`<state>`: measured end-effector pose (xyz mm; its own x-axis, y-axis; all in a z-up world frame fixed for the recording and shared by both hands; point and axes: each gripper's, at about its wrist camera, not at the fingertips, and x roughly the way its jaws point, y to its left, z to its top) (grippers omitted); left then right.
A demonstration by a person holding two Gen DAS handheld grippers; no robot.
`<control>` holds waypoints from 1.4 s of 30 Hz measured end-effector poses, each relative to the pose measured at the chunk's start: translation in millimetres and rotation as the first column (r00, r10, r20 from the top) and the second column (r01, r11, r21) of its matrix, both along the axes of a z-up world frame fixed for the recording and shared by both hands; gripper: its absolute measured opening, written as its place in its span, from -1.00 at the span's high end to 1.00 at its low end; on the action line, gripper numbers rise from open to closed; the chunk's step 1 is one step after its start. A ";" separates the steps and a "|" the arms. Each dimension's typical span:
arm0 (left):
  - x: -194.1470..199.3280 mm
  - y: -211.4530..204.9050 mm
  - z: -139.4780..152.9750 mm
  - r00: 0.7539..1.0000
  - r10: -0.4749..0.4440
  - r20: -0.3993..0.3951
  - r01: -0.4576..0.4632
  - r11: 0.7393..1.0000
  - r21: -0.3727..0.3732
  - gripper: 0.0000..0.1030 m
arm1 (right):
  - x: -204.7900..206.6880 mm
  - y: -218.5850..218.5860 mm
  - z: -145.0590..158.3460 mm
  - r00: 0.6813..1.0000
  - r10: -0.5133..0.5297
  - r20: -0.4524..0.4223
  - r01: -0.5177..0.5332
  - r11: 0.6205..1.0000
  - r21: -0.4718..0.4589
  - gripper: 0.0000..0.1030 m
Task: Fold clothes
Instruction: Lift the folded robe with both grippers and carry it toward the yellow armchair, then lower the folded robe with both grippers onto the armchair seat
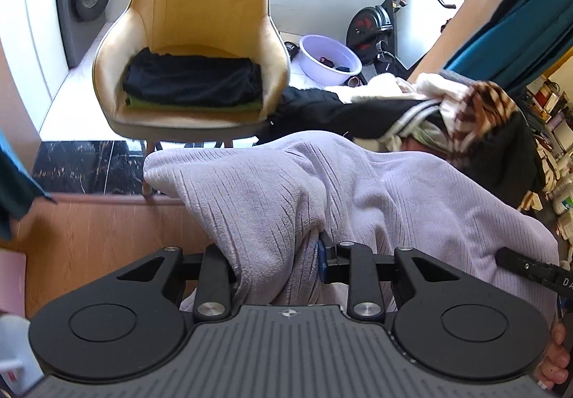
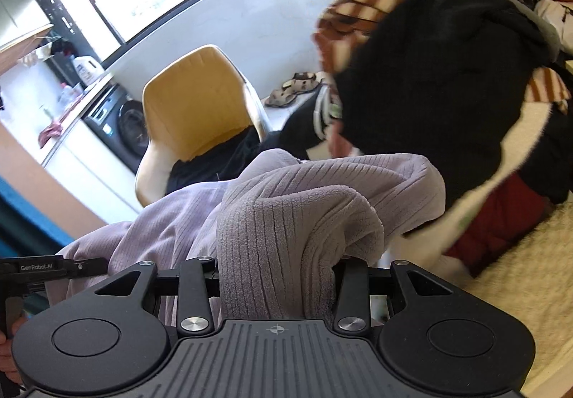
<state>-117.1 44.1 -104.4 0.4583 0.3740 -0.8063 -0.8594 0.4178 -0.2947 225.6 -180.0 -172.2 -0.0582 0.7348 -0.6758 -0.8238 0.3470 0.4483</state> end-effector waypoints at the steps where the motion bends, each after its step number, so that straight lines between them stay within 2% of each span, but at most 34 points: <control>1: -5.8 12.2 -1.1 1.000 -0.002 0.000 0.002 1.000 -0.001 0.43 | -7.5 9.5 1.4 1.000 -0.008 0.001 0.008 1.000 0.001 0.31; 10: -39.4 86.4 -12.2 1.000 0.020 -0.006 -0.021 0.999 -0.032 0.43 | -53.1 93.2 -5.1 1.000 -0.012 -0.017 0.012 1.000 -0.029 0.31; 18: -42.6 159.1 -30.1 0.996 0.082 -0.044 -0.085 0.994 -0.067 0.43 | -65.8 173.0 -21.0 0.998 0.053 -0.044 -0.056 0.996 -0.064 0.31; 24: -26.3 233.4 -30.6 0.988 0.145 -0.056 -0.148 0.987 -0.056 0.42 | -43.9 267.7 -41.7 0.992 0.088 -0.091 -0.093 0.994 -0.050 0.31; 33: -6.3 320.5 -32.4 0.967 0.246 -0.073 -0.250 0.967 -0.050 0.42 | 0.1 407.7 -41.9 0.976 0.191 -0.101 -0.193 0.981 -0.010 0.31; 38: -8.7 360.7 -45.7 0.956 0.281 -0.090 -0.288 0.954 -0.087 0.42 | -0.7 464.2 -47.2 0.971 0.225 -0.084 -0.228 0.973 -0.027 0.31; 42: -10.2 404.9 -60.4 0.957 0.267 -0.109 -0.278 0.955 -0.100 0.42 | -6.9 508.7 -57.7 0.970 0.226 -0.088 -0.231 0.971 -0.059 0.31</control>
<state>-127.3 449.0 -164.8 0.2721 0.3778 -0.8850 -0.9619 0.1323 -0.2393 218.7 328.7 -229.9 -0.2751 0.6477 -0.7105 -0.8473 0.1859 0.4976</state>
